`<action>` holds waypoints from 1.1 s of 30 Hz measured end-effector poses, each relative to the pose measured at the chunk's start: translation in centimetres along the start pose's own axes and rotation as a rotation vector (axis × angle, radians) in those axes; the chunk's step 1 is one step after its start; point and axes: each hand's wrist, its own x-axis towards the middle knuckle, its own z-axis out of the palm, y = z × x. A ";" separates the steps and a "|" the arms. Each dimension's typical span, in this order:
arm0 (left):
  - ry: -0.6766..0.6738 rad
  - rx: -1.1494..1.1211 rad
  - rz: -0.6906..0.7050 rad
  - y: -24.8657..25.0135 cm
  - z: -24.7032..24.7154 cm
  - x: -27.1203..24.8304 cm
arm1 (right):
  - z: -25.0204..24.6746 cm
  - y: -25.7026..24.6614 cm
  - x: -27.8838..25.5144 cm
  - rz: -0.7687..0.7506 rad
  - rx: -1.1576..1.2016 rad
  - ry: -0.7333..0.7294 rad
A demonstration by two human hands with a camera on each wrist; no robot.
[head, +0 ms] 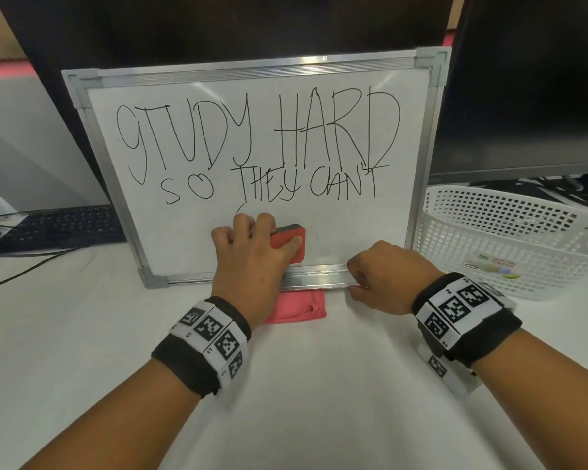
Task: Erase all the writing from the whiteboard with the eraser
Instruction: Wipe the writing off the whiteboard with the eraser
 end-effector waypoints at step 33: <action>-0.060 -0.188 -0.307 -7.8 -0.6 -2.5 | 0.2 -2.6 1.3 -0.084 0.062 0.039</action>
